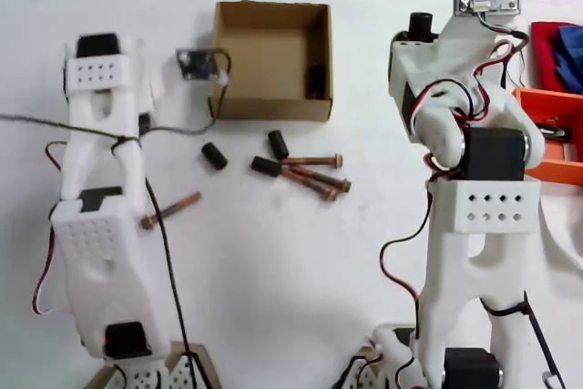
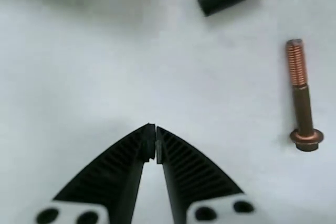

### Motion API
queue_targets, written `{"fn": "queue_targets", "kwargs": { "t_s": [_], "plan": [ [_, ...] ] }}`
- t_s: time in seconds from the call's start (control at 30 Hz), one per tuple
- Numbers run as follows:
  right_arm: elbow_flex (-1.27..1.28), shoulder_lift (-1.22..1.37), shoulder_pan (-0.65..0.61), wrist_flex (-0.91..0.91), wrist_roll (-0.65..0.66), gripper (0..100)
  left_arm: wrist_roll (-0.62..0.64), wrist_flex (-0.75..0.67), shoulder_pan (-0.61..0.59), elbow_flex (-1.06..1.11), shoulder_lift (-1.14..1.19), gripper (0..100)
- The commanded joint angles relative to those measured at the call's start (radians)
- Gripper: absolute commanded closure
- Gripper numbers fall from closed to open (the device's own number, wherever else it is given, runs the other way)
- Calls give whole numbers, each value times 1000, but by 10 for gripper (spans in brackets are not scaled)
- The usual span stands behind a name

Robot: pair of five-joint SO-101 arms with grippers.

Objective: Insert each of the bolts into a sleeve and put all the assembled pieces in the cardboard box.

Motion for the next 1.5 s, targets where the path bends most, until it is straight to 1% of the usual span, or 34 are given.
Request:
{"fn": "queue_targets", "kwargs": {
  "t_s": [0.0,0.07,0.2,0.23,0.27,0.3,0.33,0.37,0.47,0.57,0.6,0.67,0.7,0.77,0.87,0.93,1.03,1.17,1.27,1.37,1.47],
  "plan": [
    [-6,-5,-7,-24,-6,977,379,100,63,-174,-12,973],
    [-6,-5,-7,-24,-6,977,707,98,64,-203,-12,970],
    [-6,-5,-5,-24,-6,977,1336,100,46,-194,-11,970],
    [-6,-5,-5,-24,-6,977,1465,100,41,-180,-11,970],
    [-6,-5,-5,-24,-6,977,1564,100,40,-170,-11,970],
    [-6,-5,-5,-24,-6,977,1639,98,37,-160,-11,970],
    [-6,-5,-5,-24,-6,977,1679,98,28,-153,-9,969],
    [-6,-5,-2,-24,-6,977,1671,100,25,-145,-5,967],
    [-6,-5,-2,-24,-6,977,1590,100,51,-65,-11,925],
    [-6,-5,-2,-24,-6,977,1582,101,81,35,-14,900],
    [-6,-5,-2,-24,-6,977,1583,101,80,62,-25,910],
    [-6,-5,-2,-24,-6,977,1603,100,66,119,-68,968],
    [-6,-5,-2,-25,-6,977,1631,100,63,147,-98,983],
    [-6,-5,-2,-25,-6,977,1665,101,60,236,-187,962],
    [-6,-5,-4,-25,-6,977,1692,100,68,450,-359,962],
    [-6,-5,-4,-25,-6,977,1685,81,81,604,-482,962],
    [-6,-5,-5,-25,-6,977,1663,-23,78,829,-643,962],
    [-6,-4,-7,-25,-6,977,1668,-282,58,1132,-750,962],
    [-6,-4,-7,-25,-6,977,1677,-454,54,1297,-779,963],
    [-6,-4,-7,-25,-6,977,1778,-543,41,1372,-779,963],
    [-6,-4,-4,-25,-6,977,1843,-574,37,1382,-778,962]
  ]
}}
